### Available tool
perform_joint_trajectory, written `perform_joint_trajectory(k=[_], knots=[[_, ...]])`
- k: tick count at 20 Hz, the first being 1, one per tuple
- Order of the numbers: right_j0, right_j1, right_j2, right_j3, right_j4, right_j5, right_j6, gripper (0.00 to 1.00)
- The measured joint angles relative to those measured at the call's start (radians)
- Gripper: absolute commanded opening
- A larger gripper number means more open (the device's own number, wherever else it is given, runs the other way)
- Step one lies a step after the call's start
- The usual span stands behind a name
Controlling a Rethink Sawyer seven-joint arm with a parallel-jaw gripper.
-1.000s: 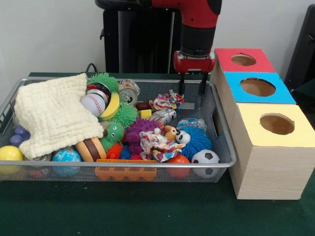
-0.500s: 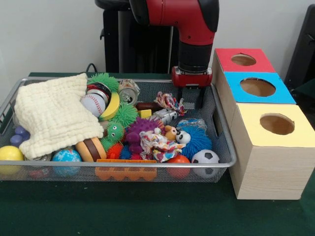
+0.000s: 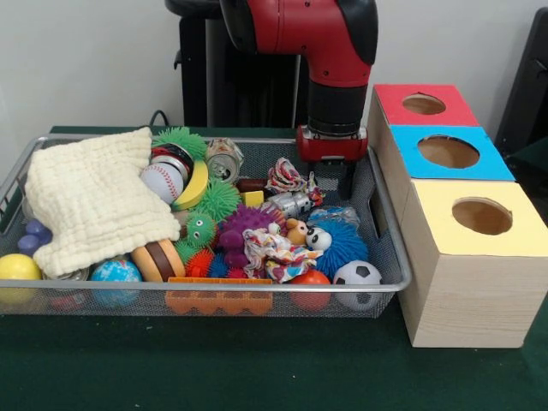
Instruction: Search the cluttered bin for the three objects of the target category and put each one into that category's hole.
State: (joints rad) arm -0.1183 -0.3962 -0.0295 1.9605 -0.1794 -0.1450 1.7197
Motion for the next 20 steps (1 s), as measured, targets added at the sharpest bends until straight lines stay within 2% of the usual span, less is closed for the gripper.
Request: perform_joint_trajectory(k=[10,16,17,20], knots=[[-0.015,-0.025,0.014,0.012,0.001,0.028,0.000,1.00],[-0.024,-0.128,0.025,0.053,0.015,0.157,0.000,1.00],[-0.023,-0.166,0.026,0.059,0.023,0.219,0.000,1.00],[-0.021,-0.199,0.027,0.059,0.034,0.277,0.000,1.00]])
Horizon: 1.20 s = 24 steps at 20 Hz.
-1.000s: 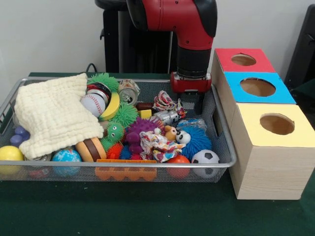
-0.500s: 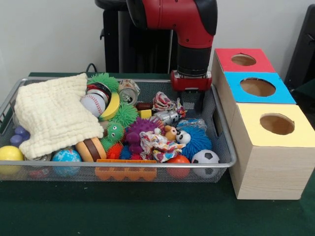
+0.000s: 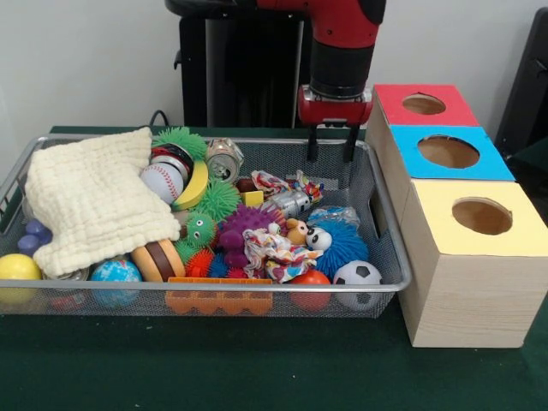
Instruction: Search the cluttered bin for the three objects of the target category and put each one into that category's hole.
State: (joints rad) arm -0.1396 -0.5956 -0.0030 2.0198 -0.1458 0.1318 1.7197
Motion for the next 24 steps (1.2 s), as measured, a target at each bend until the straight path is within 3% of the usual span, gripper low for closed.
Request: perform_joint_trajectory(k=[4,9,18,24], knots=[[0.004,-0.067,0.001,0.000,0.026,0.112,0.000,1.00],[0.022,-0.091,-0.001,-0.004,0.039,0.133,0.000,1.00],[0.071,-0.057,-0.007,-0.050,0.043,0.133,0.000,1.00],[0.087,-0.005,-0.011,-0.120,0.043,0.134,0.000,1.00]])
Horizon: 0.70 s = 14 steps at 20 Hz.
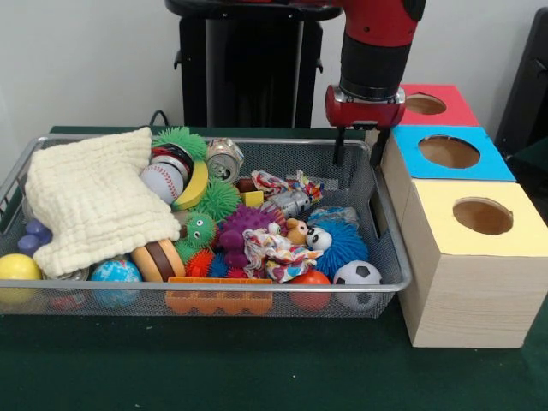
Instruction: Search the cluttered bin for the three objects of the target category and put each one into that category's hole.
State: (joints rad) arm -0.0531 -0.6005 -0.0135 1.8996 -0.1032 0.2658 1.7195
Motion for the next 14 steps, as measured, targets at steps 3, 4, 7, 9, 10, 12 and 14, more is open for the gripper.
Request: perform_joint_trajectory(k=[3,4,7,9,10,12,14], knots=[[-0.001,0.003,-0.003,-0.009,0.000,0.000,0.000,1.00],[-0.001,0.005,-0.004,-0.013,0.000,-0.001,0.000,1.00],[-0.002,0.012,-0.008,-0.024,0.001,-0.006,0.000,1.00],[-0.003,0.014,-0.008,-0.029,0.002,-0.018,0.000,1.00],[-0.003,0.014,-0.008,-0.029,0.002,-0.026,0.000,1.00],[-0.003,0.015,-0.009,-0.030,0.002,-0.040,0.000,1.00],[-0.004,0.016,-0.009,-0.031,0.002,-0.066,0.000,1.00]])
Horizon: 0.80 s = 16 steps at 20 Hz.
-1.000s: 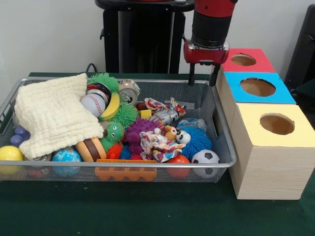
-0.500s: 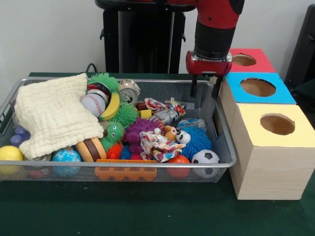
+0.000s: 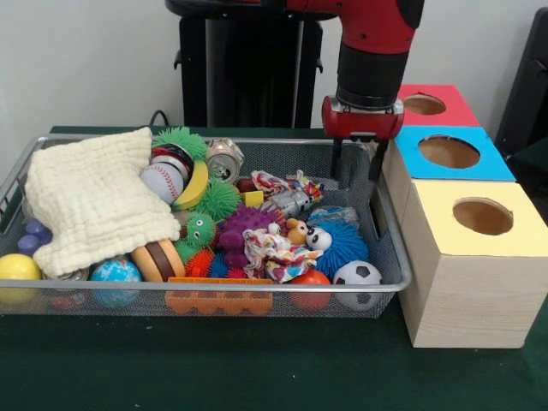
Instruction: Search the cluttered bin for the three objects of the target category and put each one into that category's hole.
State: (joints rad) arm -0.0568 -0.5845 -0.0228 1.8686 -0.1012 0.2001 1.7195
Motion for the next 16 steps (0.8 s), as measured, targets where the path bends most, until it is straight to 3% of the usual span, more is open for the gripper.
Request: perform_joint_trajectory(k=[10,16], knots=[[0.004,0.034,-0.012,-0.043,0.016,-0.178,0.000,1.00],[0.013,0.114,-0.030,-0.070,0.041,-0.253,0.000,1.00]])
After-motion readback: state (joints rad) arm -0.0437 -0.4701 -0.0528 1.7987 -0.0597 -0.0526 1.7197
